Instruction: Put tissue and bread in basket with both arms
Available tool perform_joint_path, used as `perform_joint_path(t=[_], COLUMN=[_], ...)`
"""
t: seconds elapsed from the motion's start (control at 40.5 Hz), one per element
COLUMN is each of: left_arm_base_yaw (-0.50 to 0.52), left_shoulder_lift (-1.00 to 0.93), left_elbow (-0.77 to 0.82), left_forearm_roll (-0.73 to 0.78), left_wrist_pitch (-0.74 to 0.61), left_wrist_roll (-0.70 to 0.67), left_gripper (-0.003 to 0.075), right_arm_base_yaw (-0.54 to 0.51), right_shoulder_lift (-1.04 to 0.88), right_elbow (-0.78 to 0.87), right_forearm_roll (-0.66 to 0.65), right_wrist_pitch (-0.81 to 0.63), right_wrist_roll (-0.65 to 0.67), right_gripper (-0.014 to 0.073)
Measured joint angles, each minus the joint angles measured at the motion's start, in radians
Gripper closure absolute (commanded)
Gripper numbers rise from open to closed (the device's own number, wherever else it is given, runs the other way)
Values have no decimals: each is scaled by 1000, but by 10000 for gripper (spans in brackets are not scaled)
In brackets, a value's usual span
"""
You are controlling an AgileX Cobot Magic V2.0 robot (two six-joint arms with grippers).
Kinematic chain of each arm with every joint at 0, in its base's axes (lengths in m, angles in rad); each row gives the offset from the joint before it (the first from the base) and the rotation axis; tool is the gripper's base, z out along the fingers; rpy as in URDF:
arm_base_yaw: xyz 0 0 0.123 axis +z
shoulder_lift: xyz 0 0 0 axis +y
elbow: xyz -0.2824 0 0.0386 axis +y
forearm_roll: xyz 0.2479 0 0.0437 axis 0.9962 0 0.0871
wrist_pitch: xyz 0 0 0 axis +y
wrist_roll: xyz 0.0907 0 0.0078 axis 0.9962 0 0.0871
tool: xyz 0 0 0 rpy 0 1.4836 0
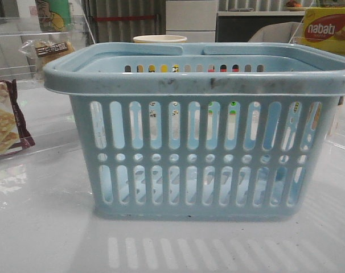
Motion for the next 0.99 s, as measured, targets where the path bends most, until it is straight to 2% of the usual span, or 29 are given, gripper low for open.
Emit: perform_joint_path(t=[0.815, 0.988], left_arm_base_yaw=[0, 0], left_shoulder_lift=[0, 0], left_elbow=[0, -48], left_forearm_roll=[-2, -42], left_wrist_pitch=[-16, -8], left_wrist_roll=[0, 0], left_gripper=[621, 621], right_arm_base_yaw=[0, 0], right_shoulder_lift=[0, 0], right_elbow=[0, -42], right_forearm_roll=[0, 0], right_wrist_pitch=[-9, -4], right_wrist_roll=[0, 0], right_gripper=[537, 537])
